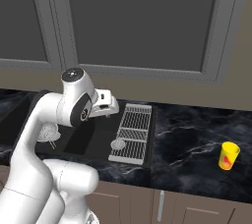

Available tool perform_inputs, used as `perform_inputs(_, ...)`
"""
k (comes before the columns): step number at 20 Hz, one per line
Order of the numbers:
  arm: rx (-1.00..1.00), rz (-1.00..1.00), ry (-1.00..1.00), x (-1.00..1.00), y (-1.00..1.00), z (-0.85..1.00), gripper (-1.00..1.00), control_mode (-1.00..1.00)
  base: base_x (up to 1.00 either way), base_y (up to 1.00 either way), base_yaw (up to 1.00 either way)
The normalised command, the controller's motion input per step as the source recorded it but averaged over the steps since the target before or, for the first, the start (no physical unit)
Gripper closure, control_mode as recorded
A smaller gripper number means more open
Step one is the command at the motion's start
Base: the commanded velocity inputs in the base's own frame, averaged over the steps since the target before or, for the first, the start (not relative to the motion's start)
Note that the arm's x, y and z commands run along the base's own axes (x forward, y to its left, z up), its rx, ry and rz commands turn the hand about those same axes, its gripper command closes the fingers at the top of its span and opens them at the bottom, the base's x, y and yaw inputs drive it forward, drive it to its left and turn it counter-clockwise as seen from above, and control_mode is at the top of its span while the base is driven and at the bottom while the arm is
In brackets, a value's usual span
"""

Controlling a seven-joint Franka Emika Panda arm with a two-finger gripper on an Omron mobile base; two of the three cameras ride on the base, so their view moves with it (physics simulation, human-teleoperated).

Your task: Place the strainer in the left basin and the cup in the right basin of the sink.

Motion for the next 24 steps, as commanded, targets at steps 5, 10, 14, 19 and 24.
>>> perform_inputs(5, 0.0, -0.04, 0.0, -0.1, -0.46, 0.02, -1.0, -1.0, 0.0, 0.0, 0.0)
perform_inputs(10, 0.0, -0.06, 0.0, -0.08, -0.4, 0.09, -1.0, -1.0, 0.0, 0.0, 0.0)
perform_inputs(14, 0.0, -0.07, 0.0, -0.13, -0.33, 0.11, -1.0, -1.0, 0.0, 0.0, 0.0)
perform_inputs(19, 0.0, -0.08, 0.0, -0.17, -0.35, 0.1, -1.0, -1.0, 0.0, 0.0, 0.0)
perform_inputs(24, -0.02, -0.09, 0.0, -0.08, -0.36, 0.07, -1.0, -1.0, 0.0, 0.0, 0.0)
